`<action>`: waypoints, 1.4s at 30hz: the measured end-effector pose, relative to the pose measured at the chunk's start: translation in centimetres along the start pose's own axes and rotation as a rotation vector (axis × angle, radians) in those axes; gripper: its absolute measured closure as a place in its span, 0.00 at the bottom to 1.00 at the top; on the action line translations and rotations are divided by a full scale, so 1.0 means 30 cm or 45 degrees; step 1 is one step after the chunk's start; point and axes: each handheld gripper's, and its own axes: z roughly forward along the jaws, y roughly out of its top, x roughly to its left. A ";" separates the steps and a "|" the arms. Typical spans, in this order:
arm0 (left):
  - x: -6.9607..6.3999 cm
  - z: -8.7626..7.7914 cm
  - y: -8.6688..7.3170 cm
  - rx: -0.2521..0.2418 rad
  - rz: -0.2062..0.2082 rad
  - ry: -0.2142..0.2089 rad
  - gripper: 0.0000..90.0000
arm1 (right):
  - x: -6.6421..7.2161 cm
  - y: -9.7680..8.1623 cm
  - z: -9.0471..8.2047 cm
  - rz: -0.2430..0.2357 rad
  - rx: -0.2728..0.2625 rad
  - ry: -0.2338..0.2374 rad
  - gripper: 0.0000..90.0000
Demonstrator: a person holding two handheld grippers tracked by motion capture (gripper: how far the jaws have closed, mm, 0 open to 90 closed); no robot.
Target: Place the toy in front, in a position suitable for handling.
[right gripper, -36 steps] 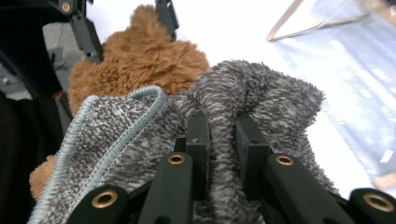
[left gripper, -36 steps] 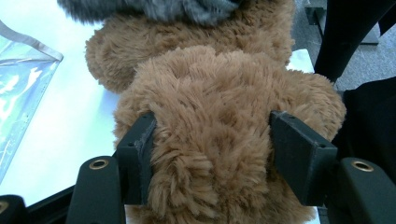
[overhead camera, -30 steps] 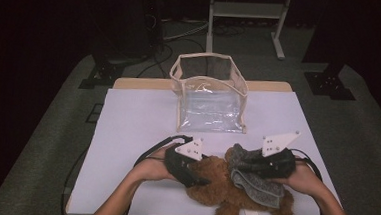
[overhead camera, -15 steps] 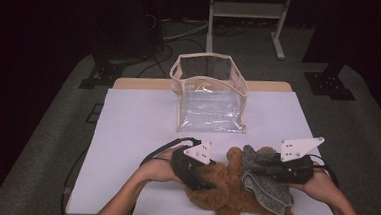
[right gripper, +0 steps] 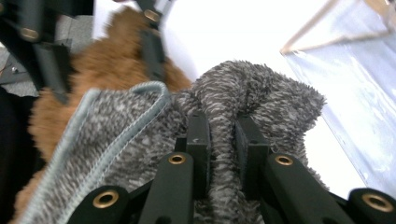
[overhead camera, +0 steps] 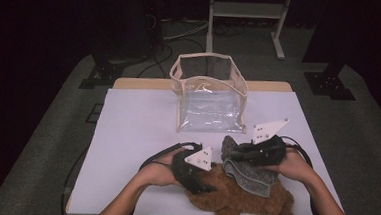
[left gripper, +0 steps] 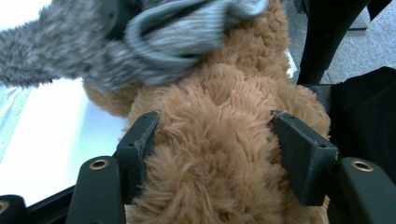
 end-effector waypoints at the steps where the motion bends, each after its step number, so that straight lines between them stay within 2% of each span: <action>1: 0.000 0.000 -0.001 -0.003 0.000 0.001 0.40 | -0.019 -0.021 -0.012 0.030 -0.010 -0.015 0.86; 4: -0.001 0.000 0.000 -0.006 0.006 0.004 0.40 | -0.021 -0.043 -0.040 0.052 -0.008 -0.028 0.86; 8: -0.006 0.003 0.006 -0.003 0.027 0.005 0.40 | -0.007 -0.035 -0.048 0.045 -0.030 -0.009 0.86; 9: -0.008 0.003 0.008 0.000 0.030 0.010 0.40 | 0.008 -0.013 -0.035 0.017 -0.043 0.016 0.86; 12: -0.010 0.003 0.009 0.004 0.034 0.009 0.40 | 0.018 0.017 -0.003 -0.024 -0.039 0.026 0.86; 14: -0.012 0.002 0.009 0.005 0.038 0.014 0.40 | 0.017 0.021 0.006 -0.020 -0.031 0.029 0.86; 16: -0.011 0.001 0.007 0.006 0.038 0.015 0.40 | 0.007 0.014 0.012 -0.007 -0.009 0.027 0.86; 17: -0.010 0.000 0.006 0.004 0.038 0.015 0.40 | -0.008 -0.011 -0.005 0.020 0.004 0.017 0.86; 19: -0.008 0.000 0.005 -0.001 0.039 0.017 0.40 | -0.014 -0.027 -0.020 0.043 0.005 0.011 0.86; 21: -0.007 0.002 0.004 -0.007 0.036 0.017 0.40 | -0.020 -0.070 -0.066 0.087 -0.006 -0.006 0.86; 24: -0.007 0.004 0.008 -0.002 0.039 0.017 0.40 | -0.013 -0.073 -0.081 0.094 -0.023 -0.009 0.86; 26: -0.008 0.004 0.011 0.008 0.044 0.018 0.40 | -0.004 -0.055 -0.075 0.071 -0.031 -0.001 0.86; 29: -0.011 0.004 0.013 0.010 0.044 0.016 0.40 | 0.005 -0.013 -0.037 0.030 -0.038 0.028 0.86; 31: -0.011 0.003 0.010 0.006 0.042 0.015 0.40 | 0.007 0.008 0.001 0.006 -0.005 0.049 0.86; 33: -0.008 0.002 0.006 0.000 0.038 0.014 0.40 | 0.006 0.006 0.002 0.005 0.004 0.051 0.86; 37: -0.001 0.000 0.001 -0.007 0.029 0.014 0.40 | 0.006 -0.036 -0.057 0.030 0.003 0.031 0.86; 38: 0.000 0.000 0.000 -0.009 0.024 0.013 0.40 | 0.015 -0.074 -0.109 0.047 0.011 0.013 0.86; 40: 0.003 0.000 -0.001 -0.008 0.024 0.015 0.40 | 0.019 -0.088 -0.126 0.054 0.017 0.001 0.86; 41: 0.005 0.001 -0.001 -0.010 0.015 0.016 0.40 | 0.030 -0.130 -0.172 0.081 0.035 -0.028 0.86; 42: 0.006 0.001 -0.001 -0.008 0.014 0.018 0.40 | 0.034 -0.152 -0.194 0.097 0.027 -0.043 0.86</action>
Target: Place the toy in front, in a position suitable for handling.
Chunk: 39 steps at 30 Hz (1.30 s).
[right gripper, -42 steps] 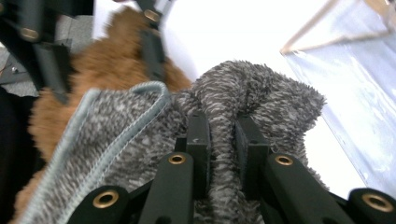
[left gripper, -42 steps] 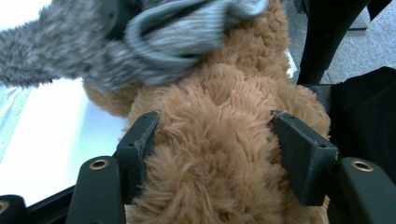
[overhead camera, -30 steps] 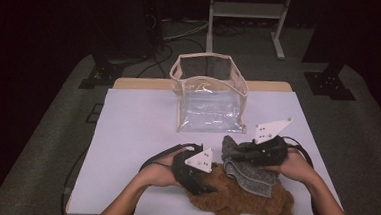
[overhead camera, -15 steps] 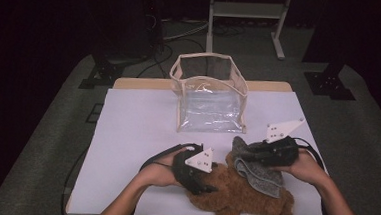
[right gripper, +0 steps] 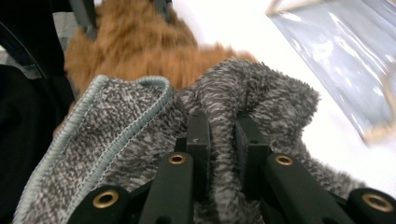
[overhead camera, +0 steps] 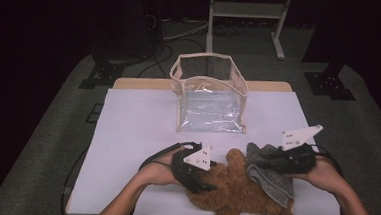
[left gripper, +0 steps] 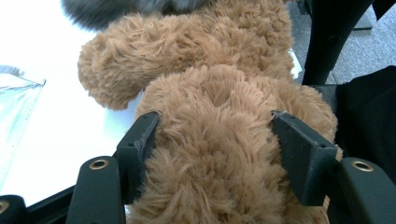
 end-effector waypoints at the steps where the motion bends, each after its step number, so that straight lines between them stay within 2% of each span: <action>1: 0.000 0.000 0.000 0.000 0.000 0.000 0.40 | 0.000 0.000 0.000 0.000 0.000 0.000 0.86; 3: 0.001 0.000 0.002 0.006 0.001 0.004 0.40 | -0.004 -0.068 -0.064 0.053 -0.008 -0.049 0.86; 6: 0.004 0.001 0.004 0.012 -0.001 0.001 0.40 | -0.006 -0.096 -0.085 0.081 -0.022 -0.059 0.86; 9: 0.008 0.002 0.007 0.019 0.002 -0.005 0.40 | -0.002 -0.099 -0.079 0.072 -0.032 -0.057 0.86; 12: 0.011 0.003 0.008 0.020 -0.001 -0.005 0.40 | 0.001 -0.068 -0.048 0.045 -0.046 -0.036 0.86; 15: 0.016 0.003 0.006 0.020 -0.006 -0.004 0.39 | 0.000 -0.017 0.007 0.013 -0.064 0.016 0.86; 18: 0.017 0.001 0.004 0.019 -0.016 0.003 0.39 | -0.004 -0.002 0.028 0.002 -0.058 0.027 0.86; 21: 0.019 -0.001 0.004 0.021 -0.011 0.011 0.40 | -0.013 -0.018 0.018 0.022 -0.060 0.021 0.86; 22: 0.019 -0.001 0.004 0.021 -0.011 0.014 0.40 | -0.027 -0.052 -0.002 0.055 -0.047 -0.012 0.87; 24: 0.022 0.000 0.004 0.014 -0.017 0.023 0.40 | -0.039 -0.090 -0.023 0.100 -0.054 -0.031 0.87; 28: 0.031 0.001 0.003 0.016 -0.016 0.021 0.40 | -0.035 -0.108 -0.037 0.115 -0.086 -0.032 0.87; 31: 0.039 0.003 0.005 0.023 -0.015 0.022 0.40 | -0.012 -0.071 -0.027 0.075 -0.111 -0.005 0.87; 35: 0.052 0.003 0.008 0.029 -0.018 0.042 0.40 | 0.042 0.020 0.015 -0.030 -0.122 0.057 0.86; 38: 0.056 0.001 0.008 0.025 -0.020 0.047 0.40 | 0.098 0.076 0.063 -0.131 -0.088 0.098 0.86; 39: 0.058 -0.002 0.007 0.026 -0.019 0.046 0.40 | 0.107 0.081 0.073 -0.146 -0.068 0.098 0.86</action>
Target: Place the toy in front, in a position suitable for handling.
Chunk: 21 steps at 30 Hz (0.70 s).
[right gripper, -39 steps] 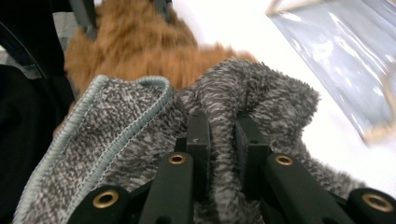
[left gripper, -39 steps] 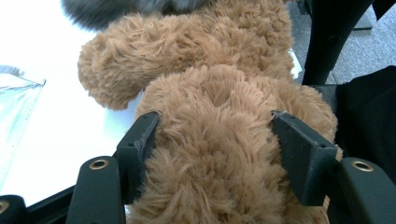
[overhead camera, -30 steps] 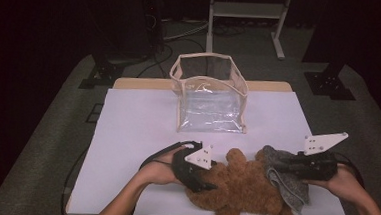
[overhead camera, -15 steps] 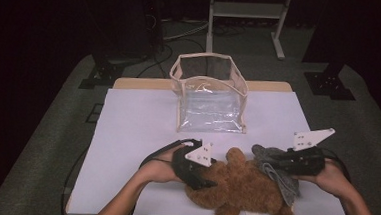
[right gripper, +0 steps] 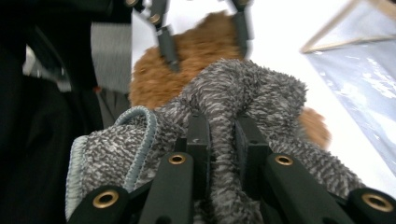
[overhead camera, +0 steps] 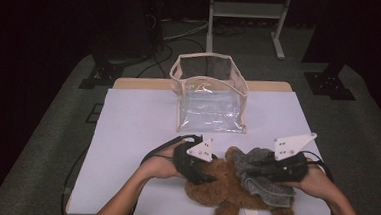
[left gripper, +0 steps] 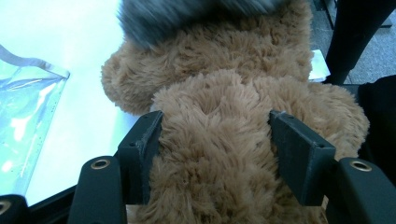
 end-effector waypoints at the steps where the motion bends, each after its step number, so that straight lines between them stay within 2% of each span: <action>1: 0.000 -0.005 -0.001 -0.011 -0.007 0.004 0.40 | 0.004 -0.001 0.011 -0.010 0.024 -0.005 0.86; 3: 0.005 -0.022 -0.001 -0.029 -0.002 0.018 0.40 | -0.008 -0.025 0.010 0.024 0.023 -0.018 0.87; 4: 0.008 -0.040 -0.001 -0.051 -0.009 0.031 0.40 | -0.022 -0.055 -0.005 0.057 0.020 -0.048 0.87; 8: 0.018 -0.109 -0.007 -0.092 -0.018 0.082 0.39 | -0.035 -0.088 -0.030 0.103 0.008 -0.074 0.87; 10: 0.016 -0.127 -0.015 -0.094 -0.019 0.086 0.39 | -0.047 -0.104 -0.046 0.116 0.016 -0.098 0.87; 11: 0.012 -0.129 -0.020 -0.095 -0.020 0.084 0.39 | -0.063 -0.121 -0.062 0.141 0.029 -0.133 0.87; 15: -0.011 -0.109 -0.049 -0.082 -0.018 0.043 0.39 | -0.084 -0.153 -0.078 0.188 0.011 -0.153 0.87; 17: -0.015 -0.081 -0.065 -0.053 -0.020 0.025 0.39 | -0.082 -0.153 -0.078 0.187 0.006 -0.155 0.87; 20: -0.018 -0.031 -0.080 -0.023 -0.017 0.017 0.41 | -0.067 -0.129 -0.072 0.164 -0.002 -0.147 0.87; 21: -0.016 -0.025 -0.081 -0.032 -0.023 0.018 0.43 | -0.053 -0.102 -0.065 0.128 0.002 -0.149 0.87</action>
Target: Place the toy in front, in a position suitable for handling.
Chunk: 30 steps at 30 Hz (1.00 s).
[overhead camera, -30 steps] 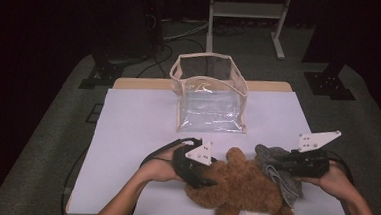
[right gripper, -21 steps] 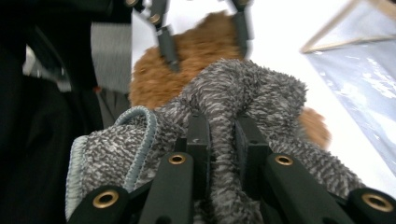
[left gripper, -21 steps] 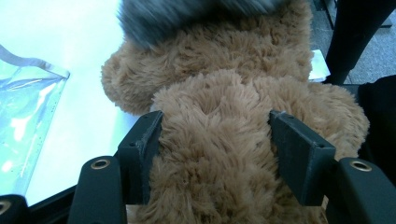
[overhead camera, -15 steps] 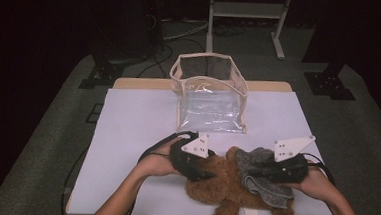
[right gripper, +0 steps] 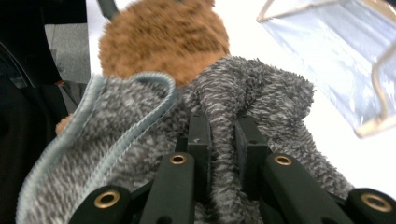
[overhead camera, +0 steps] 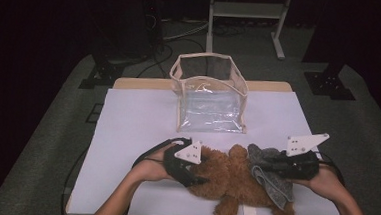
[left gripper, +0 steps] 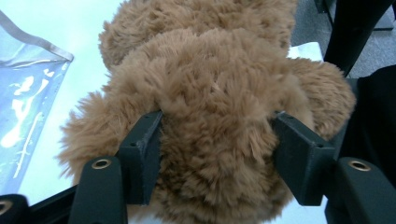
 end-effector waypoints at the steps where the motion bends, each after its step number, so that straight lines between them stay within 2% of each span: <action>1: 0.003 0.003 0.000 -0.005 -0.001 0.001 0.43 | 0.008 0.013 0.003 -0.016 -0.002 0.009 0.87; 4: 0.011 0.013 0.005 0.001 -0.005 0.013 0.44 | 0.024 0.039 0.019 -0.052 0.005 0.026 0.87; 10: 0.022 0.045 0.038 0.003 0.012 0.027 0.44 | 0.079 0.108 0.104 -0.154 0.037 0.080 0.87; 13: 0.031 0.059 0.059 0.015 0.027 0.031 0.44 | 0.094 0.116 0.121 -0.181 0.063 0.075 0.87; 14: 0.033 0.060 0.064 0.020 0.029 0.029 0.44 | 0.098 0.112 0.127 -0.197 0.097 0.057 0.87; 18: 0.033 0.041 0.068 0.012 0.028 0.042 0.43 | 0.083 0.083 0.118 -0.181 0.127 0.027 0.88; 19: 0.033 0.031 0.066 0.002 0.028 0.043 0.42 | 0.068 0.063 0.110 -0.146 0.107 0.029 0.88; 22: 0.030 -0.003 0.059 -0.027 0.024 0.049 0.43 | 0.059 0.049 0.103 -0.134 0.095 0.032 0.88; 25: 0.028 -0.024 0.045 -0.014 0.024 0.065 0.43 | 0.039 0.027 0.080 -0.105 0.080 0.014 0.88; 27: 0.030 -0.025 0.033 -0.005 0.014 0.065 0.43 | 0.035 0.023 0.076 -0.100 0.081 0.011 0.88; 30: 0.031 0.005 0.014 0.001 -0.011 0.047 0.43 | 0.009 0.006 0.053 -0.060 0.069 -0.009 0.88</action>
